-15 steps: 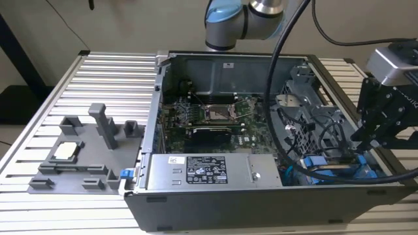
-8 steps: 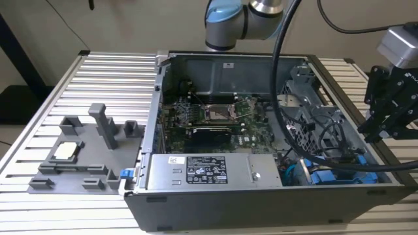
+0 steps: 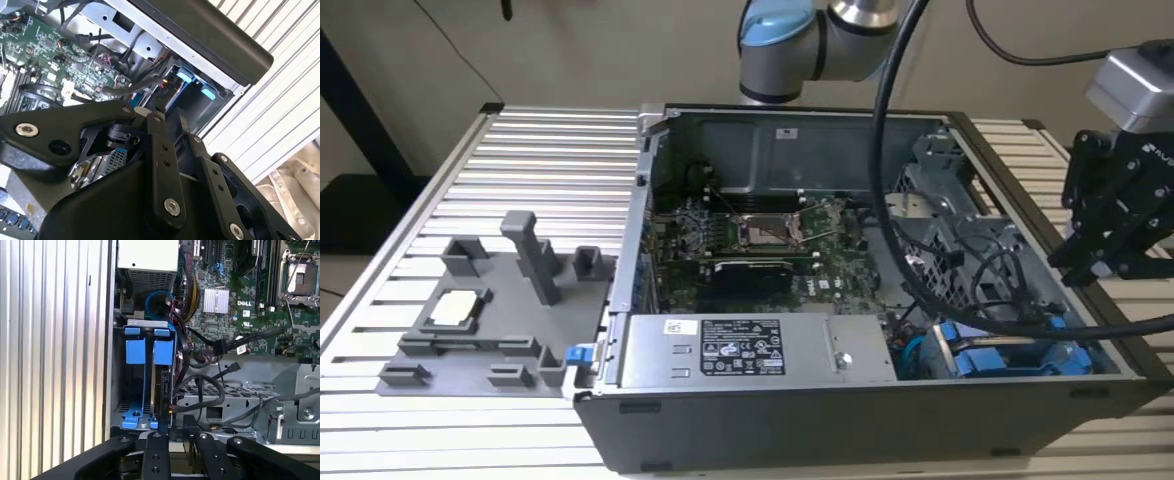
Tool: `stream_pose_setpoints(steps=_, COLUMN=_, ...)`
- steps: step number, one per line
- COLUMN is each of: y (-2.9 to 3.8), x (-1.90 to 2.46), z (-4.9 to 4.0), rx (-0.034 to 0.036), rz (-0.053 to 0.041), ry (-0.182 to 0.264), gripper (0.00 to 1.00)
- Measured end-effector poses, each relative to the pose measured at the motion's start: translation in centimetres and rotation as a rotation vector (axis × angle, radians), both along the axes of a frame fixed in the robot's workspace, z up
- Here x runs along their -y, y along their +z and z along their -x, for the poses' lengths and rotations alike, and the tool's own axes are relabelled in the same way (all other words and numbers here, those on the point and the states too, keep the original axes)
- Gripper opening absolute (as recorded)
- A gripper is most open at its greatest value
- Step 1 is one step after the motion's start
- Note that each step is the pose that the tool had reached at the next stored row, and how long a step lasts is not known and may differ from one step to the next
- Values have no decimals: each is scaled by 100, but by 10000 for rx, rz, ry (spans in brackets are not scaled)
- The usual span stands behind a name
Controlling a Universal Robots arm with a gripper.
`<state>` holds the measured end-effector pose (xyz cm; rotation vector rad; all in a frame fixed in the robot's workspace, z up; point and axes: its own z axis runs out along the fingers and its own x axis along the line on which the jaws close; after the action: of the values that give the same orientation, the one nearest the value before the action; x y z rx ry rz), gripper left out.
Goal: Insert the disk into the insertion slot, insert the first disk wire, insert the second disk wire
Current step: 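Insert the second disk wire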
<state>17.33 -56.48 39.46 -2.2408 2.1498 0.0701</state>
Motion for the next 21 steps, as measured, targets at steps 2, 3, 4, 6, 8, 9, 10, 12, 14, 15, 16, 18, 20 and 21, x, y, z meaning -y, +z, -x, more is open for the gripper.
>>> stream_pose_setpoints(steps=2, y=1, x=-56, z=0, rx=0, rz=1, ry=-1, gripper=27)
stream_pose_setpoints(steps=3, y=0, x=-86, z=0, rx=0, rz=0, ry=-2, gripper=27)
stream_pose_setpoints(steps=4, y=0, x=-115, z=0, rx=0, rz=0, ry=-2, gripper=27)
stream_pose_setpoints(steps=6, y=0, x=-178, z=0, rx=0, rz=0, ry=-3, gripper=27)
stream_pose_setpoints(steps=8, y=1, x=-236, z=0, rx=0, rz=2, ry=-4, gripper=27)
stream_pose_setpoints(steps=9, y=0, x=-261, z=0, rx=0, rz=0, ry=-3, gripper=27)
stream_pose_setpoints(steps=10, y=0, x=-286, z=0, rx=0, rz=-1, ry=-4, gripper=27)
stream_pose_setpoints(steps=12, y=1, x=-319, z=3, rx=1, rz=0, ry=-4, gripper=27)
stream_pose_setpoints(steps=14, y=0, x=-323, z=48, rx=0, rz=0, ry=-3, gripper=27)
stream_pose_setpoints(steps=15, y=0, x=-323, z=89, rx=1, rz=1, ry=-2, gripper=27)
stream_pose_setpoints(steps=16, y=0, x=-322, z=131, rx=0, rz=1, ry=-3, gripper=27)
stream_pose_setpoints(steps=18, y=0, x=-322, z=226, rx=0, rz=0, ry=-4, gripper=27)
stream_pose_setpoints(steps=20, y=-1, x=-322, z=314, rx=1, rz=0, ry=-3, gripper=27)
stream_pose_setpoints(steps=21, y=-1, x=-323, z=359, rx=1, rz=1, ry=-4, gripper=27)
